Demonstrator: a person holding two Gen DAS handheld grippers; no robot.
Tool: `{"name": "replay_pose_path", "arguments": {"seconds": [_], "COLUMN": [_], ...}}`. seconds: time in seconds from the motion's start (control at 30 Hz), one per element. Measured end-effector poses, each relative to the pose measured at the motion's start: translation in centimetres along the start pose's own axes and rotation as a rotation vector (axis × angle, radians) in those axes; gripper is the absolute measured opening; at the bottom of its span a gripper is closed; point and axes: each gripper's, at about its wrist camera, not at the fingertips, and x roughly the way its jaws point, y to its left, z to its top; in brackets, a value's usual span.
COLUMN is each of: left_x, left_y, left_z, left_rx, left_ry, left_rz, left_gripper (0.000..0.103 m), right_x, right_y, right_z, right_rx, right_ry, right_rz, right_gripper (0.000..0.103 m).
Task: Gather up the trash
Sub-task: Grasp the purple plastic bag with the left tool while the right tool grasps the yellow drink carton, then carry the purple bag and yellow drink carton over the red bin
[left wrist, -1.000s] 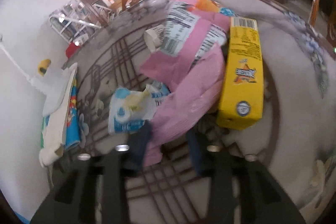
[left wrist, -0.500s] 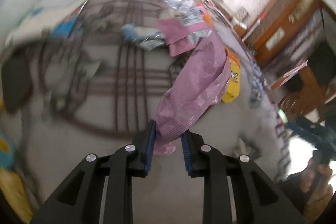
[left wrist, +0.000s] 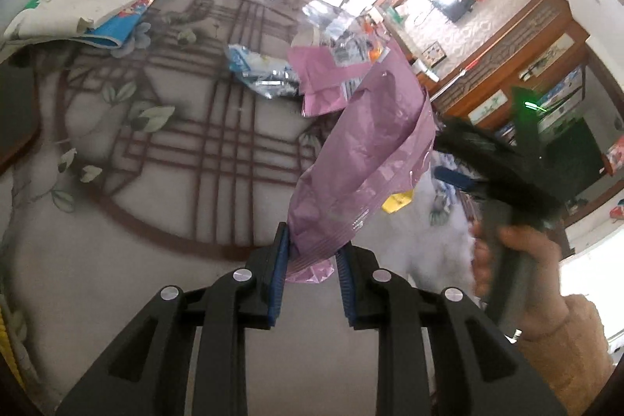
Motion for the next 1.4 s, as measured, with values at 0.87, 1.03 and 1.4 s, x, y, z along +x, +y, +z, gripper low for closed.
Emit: {"name": "replay_pose_path", "arguments": {"seconds": [0.87, 1.03, 1.4], "left_x": [-0.2, 0.0, 0.0], "left_y": [0.1, -0.1, 0.1], "left_z": [0.6, 0.5, 0.7], "left_rx": [-0.028, -0.024, -0.031], "left_ry": [-0.031, -0.024, -0.034], "left_rz": [-0.045, -0.058, -0.058], "left_gripper": [0.021, 0.021, 0.021], "right_x": [-3.5, -5.0, -4.0], "right_y": [0.6, 0.5, 1.4], "right_z": [-8.5, -10.6, -10.9], "right_rx": [-0.165, -0.232, -0.261], "right_ry": [0.069, 0.063, 0.056], "right_rz": [0.119, 0.073, 0.035], "right_gripper": [0.068, 0.068, 0.068]}}
